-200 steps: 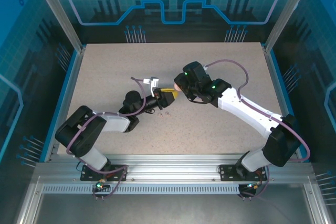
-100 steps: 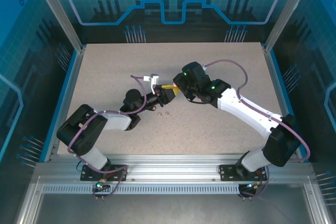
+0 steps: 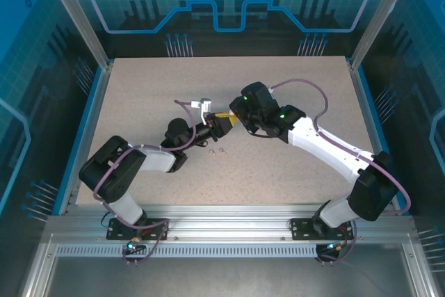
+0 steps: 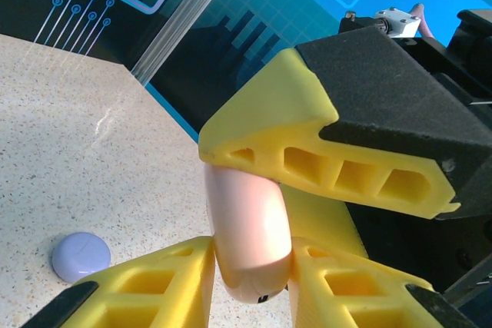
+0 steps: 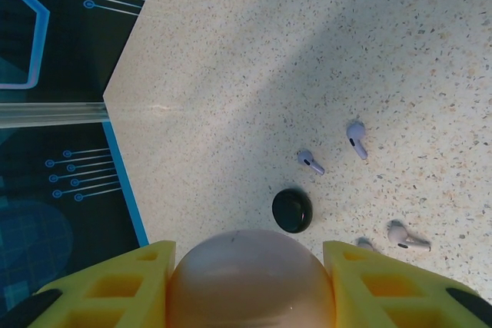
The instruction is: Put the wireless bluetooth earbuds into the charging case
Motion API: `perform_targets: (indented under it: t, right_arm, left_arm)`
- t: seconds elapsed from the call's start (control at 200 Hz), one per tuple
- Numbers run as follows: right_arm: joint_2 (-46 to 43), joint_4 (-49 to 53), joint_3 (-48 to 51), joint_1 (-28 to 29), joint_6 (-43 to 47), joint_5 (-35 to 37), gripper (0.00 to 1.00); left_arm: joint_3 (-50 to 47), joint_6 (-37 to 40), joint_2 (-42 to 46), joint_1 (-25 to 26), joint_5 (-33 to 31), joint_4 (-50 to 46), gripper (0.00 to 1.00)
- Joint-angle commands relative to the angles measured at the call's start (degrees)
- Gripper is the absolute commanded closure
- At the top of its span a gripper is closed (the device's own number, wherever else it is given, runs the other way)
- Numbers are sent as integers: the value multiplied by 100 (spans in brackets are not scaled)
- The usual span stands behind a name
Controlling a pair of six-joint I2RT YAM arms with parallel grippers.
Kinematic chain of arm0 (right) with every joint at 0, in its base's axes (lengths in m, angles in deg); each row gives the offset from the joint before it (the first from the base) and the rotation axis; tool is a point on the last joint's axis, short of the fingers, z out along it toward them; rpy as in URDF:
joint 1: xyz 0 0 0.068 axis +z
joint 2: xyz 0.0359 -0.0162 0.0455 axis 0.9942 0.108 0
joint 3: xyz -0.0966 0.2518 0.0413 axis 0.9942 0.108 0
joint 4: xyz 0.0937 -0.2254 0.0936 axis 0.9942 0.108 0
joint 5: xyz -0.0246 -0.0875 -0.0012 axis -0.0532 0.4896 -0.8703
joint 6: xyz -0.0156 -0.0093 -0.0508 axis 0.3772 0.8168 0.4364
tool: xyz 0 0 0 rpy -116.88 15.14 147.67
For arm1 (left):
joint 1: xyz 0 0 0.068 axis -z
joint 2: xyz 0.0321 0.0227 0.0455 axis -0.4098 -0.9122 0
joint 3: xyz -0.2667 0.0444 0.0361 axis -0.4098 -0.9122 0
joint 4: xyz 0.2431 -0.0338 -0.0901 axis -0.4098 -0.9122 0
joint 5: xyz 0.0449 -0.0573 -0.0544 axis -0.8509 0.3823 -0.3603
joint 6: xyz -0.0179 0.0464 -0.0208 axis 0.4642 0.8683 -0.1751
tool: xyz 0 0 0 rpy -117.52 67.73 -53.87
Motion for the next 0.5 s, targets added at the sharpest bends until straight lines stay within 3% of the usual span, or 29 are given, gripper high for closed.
perform_targets:
  t: [0.0, 0.33, 0.495]
  right_arm:
    - [64, -148, 89, 59, -86, -12, 61]
    - [31, -186, 163, 53, -94, 2, 61]
    - [20, -186, 171, 50, -99, 7, 60]
  left_arm:
    - [210, -92, -82, 59, -35, 305, 67]
    - [259, -92, -135, 106, -62, 341, 69]
    - [236, -123, -153, 100, -62, 436, 85]
